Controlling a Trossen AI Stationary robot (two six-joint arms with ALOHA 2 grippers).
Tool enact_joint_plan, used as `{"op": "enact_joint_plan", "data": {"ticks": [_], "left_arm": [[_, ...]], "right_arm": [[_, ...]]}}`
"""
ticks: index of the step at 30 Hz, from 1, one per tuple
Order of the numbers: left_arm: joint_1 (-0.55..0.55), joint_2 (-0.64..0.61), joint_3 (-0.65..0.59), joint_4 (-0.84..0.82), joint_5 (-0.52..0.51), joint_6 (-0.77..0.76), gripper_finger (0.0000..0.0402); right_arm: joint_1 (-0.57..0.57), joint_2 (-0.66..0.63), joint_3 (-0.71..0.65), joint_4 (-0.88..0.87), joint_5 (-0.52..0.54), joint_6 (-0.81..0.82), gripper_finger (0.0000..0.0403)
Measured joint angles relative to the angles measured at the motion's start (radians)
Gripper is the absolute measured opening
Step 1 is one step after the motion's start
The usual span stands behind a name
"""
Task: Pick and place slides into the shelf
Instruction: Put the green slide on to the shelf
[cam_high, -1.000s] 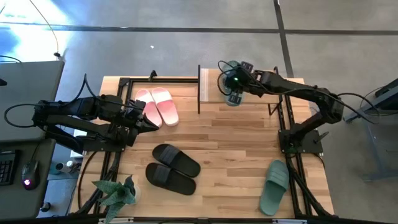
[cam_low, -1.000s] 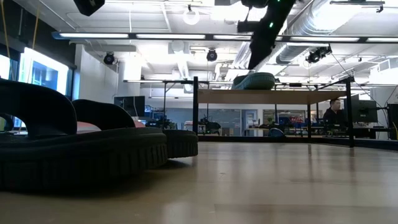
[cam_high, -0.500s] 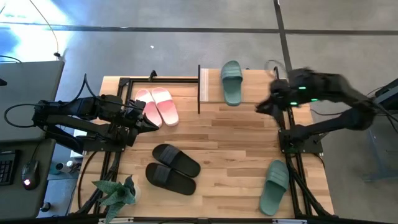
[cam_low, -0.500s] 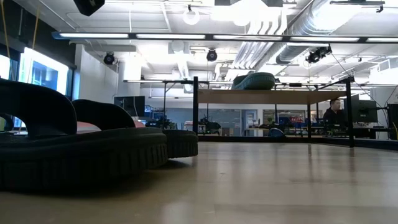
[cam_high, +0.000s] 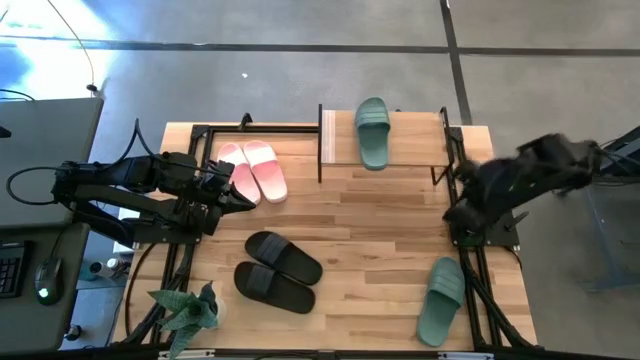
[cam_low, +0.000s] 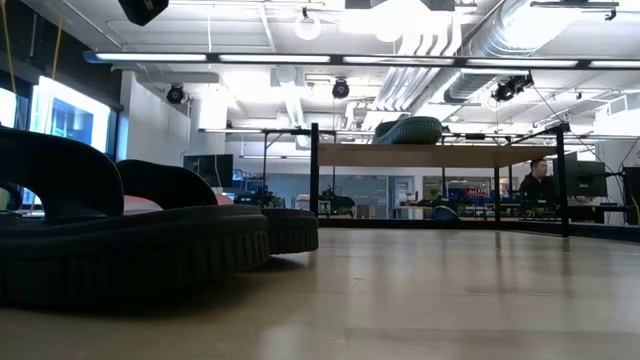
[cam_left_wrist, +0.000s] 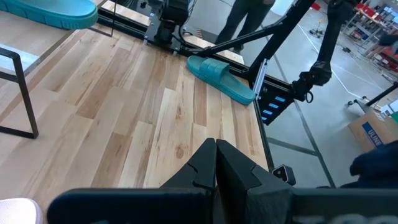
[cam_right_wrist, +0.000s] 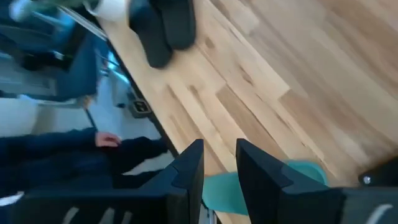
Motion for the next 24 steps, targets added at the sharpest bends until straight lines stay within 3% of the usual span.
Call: {"op": "enact_joint_plan", "data": {"ticks": [4,9,14,19,24], "left_arm": [[0.0,0.0,0.0,0.0,0.0,0.0,0.0001],[0.0,0.0,0.0,0.0,0.0,0.0,0.0001],[0.0,0.0,0.0,0.0,0.0,0.0,0.0001],[0.0,0.0,0.0,0.0,0.0,0.0,0.0001],[0.0,0.0,0.0,0.0,0.0,0.0,0.0001]], "right_arm": [[0.138,0.112,-0.01,-0.005,0.06,0.107,0.0085],[0.286,0.27,-0.01,-0.06,0.049,0.3,0.0085],[0.434,0.433,-0.011,-0.121,-0.128,0.459,0.0085],[0.543,0.557,-0.011,-0.123,-0.212,0.554,0.0085],[0.617,0.642,-0.011,-0.124,-0.124,0.609,0.0085]]}}
